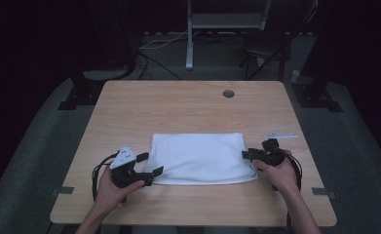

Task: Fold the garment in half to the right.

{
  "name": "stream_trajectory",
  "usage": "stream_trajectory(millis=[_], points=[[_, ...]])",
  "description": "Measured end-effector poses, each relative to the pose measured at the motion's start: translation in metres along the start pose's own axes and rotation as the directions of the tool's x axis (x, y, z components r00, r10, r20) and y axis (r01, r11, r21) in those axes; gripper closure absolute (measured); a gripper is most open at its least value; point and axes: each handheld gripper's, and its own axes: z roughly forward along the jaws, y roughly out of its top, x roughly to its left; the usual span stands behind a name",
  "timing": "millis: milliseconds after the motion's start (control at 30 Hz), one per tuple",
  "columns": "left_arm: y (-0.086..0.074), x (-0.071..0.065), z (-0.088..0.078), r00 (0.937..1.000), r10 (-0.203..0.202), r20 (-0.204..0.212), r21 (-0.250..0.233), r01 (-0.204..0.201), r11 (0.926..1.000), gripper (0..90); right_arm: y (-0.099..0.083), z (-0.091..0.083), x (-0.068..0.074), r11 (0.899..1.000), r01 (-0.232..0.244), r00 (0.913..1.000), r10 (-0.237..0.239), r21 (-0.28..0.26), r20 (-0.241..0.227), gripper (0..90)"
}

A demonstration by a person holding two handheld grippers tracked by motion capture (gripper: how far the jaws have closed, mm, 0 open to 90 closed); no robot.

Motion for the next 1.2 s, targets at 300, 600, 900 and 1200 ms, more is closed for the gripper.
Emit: stream_trajectory(millis=[300,600,900,1200], points=[[0.0,0.0,-0.002,1.0,-0.001,-0.006,-0.007,0.001,1.0,20.3,0.0,0.005,0.003,1.0,-0.002,1.0,0.002,-0.007,-0.008,86.1],[0.002,0.002,-0.002,0.9999,0.005,-0.01,-0.01,-0.005,0.9999,20.3,0.013,-0.011,0.013,0.997,-0.002,0.9984,-0.002,-0.072,-0.057,87.1],[0.002,0.002,-0.003,0.9999,0.007,-0.011,-0.008,-0.007,0.9999,20.3,0.03,-0.02,0.028,0.993,0.024,0.9957,-0.035,-0.117,-0.085,87.4],[0.002,0.001,-0.003,0.9999,0.009,-0.01,-0.012,-0.009,0.9999,20.3,0.039,-0.021,0.039,0.987,0.035,0.9933,-0.051,-0.154,-0.104,87.6]])
